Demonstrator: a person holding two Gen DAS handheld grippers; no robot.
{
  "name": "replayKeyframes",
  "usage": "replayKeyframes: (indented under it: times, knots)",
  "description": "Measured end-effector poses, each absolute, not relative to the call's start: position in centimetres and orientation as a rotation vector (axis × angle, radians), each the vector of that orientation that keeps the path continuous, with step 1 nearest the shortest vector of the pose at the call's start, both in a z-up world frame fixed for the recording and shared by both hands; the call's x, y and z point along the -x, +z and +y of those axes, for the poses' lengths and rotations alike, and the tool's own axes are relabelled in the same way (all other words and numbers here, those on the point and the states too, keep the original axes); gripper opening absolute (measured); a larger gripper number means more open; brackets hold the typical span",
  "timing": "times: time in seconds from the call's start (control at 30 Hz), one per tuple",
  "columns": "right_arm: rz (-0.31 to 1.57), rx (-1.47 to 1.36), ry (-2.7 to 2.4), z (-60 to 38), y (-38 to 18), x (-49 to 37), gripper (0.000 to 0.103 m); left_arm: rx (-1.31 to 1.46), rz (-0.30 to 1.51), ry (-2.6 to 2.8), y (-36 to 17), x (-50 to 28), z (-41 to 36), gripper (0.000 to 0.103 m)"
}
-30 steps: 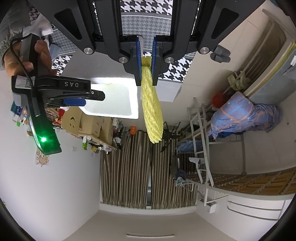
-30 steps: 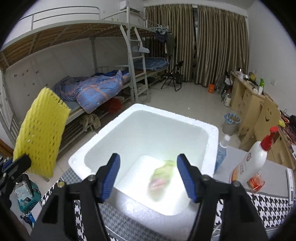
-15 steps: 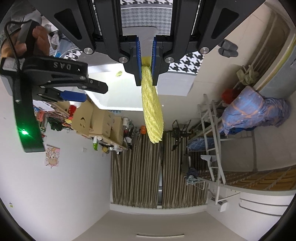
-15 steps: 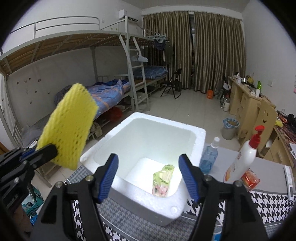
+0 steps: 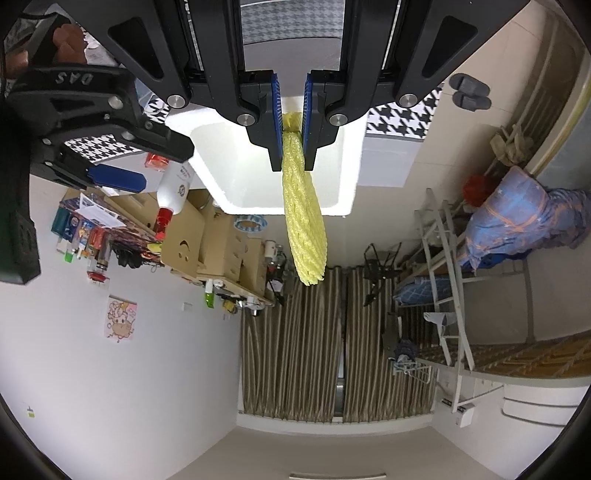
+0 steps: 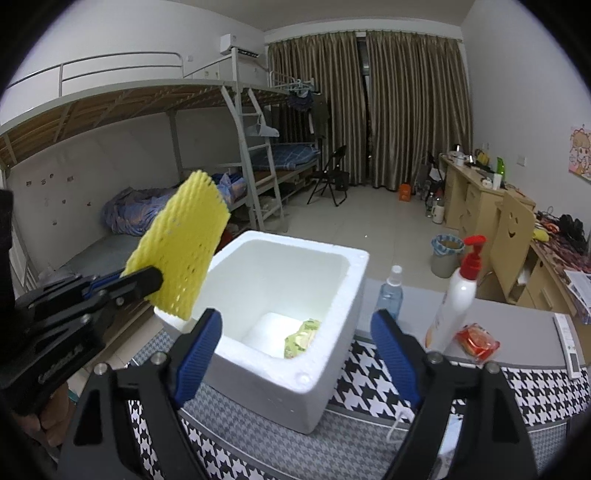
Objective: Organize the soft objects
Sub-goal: 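Open the left tool to drop the yellow sponge into the foam box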
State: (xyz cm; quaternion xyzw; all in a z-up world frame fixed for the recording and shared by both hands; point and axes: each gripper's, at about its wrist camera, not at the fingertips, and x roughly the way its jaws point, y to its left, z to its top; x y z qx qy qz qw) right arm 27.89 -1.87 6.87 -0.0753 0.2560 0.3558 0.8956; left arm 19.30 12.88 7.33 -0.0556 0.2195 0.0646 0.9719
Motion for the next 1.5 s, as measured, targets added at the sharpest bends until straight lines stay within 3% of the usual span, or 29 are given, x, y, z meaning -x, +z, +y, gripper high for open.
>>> replayKeyframes:
  times: [0.77,0.87,1.0,1.07,1.13,1.33,1.5]
  knots:
    - [0.545,0.145,0.705,-5.2,5.6,-27.9,0.087,0.123,0.545,0.076,5.6,-24.7,12.1,0.01]
    - [0.552,0.14,0.701,-5.5,5.4,-28.0,0.087,0.122,0.553,0.083,5.4,-25.2,12.1,0.014]
    - [0.553,0.136,0.695,-5.7,5.3,-28.0,0.087,0.132,0.559,0.098,5.2,-25.2,12.5,0.064]
    - [0.553,0.135,0.694,-5.8,5.2,-28.0,0.087,0.128,0.544,0.114,5.2,-24.9,12.5,0.069]
    - [0.553,0.136,0.693,-5.8,5.2,-28.0,0.087,0.131,0.54,0.112,5.2,-24.6,12.4,0.083]
    - [0.544,0.132,0.688,-6.1,5.3,-27.7,0.087,0.126,0.494,0.126,5.8,-23.2,12.0,0.101]
    - [0.52,0.14,0.678,-6.4,5.9,-26.8,0.087,0.126,0.455,0.123,6.9,-21.6,11.5,0.102]
